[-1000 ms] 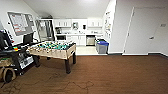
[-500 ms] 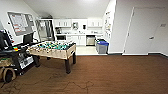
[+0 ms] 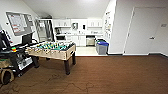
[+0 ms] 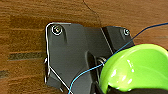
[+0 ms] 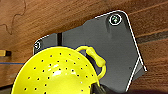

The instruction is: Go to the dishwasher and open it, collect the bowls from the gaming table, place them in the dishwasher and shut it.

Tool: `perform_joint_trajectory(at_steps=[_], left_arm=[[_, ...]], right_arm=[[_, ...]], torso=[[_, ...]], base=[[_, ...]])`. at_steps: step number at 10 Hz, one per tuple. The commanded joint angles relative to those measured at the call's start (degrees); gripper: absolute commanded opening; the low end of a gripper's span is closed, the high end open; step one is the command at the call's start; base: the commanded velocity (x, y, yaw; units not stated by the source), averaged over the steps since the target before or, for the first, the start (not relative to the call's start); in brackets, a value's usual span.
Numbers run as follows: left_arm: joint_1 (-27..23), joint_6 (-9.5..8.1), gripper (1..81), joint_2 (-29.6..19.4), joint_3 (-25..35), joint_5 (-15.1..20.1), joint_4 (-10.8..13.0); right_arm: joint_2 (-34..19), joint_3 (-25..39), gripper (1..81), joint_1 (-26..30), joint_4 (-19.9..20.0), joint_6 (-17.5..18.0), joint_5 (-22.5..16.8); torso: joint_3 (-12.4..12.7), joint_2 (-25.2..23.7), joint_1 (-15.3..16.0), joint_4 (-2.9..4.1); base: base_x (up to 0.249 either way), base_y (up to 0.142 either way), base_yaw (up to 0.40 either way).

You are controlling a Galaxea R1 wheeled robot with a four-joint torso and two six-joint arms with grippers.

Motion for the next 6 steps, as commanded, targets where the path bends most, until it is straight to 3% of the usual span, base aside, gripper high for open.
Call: perform_joint_trajectory(at_steps=[1,6], left_arm=[[-1.4,0.21,1.0,-1.3,-0.2,1.3,0.2],[-1.4,0.21,1.0,-1.4,-0.2,1.3,0.2]], right_arm=[[-0.5,0.2,1.0,1.9,-0.9,0.0,-2.2],[-0.2,0.1,1.0,2.2,-0.9,0.0,-2.2]], torso=[[0.0,0.0,0.0,0.0],[0.0,0.0,0.0,0.0]], base=[[0.138,0.0,0.0],[0.139,0.0,0.0]])
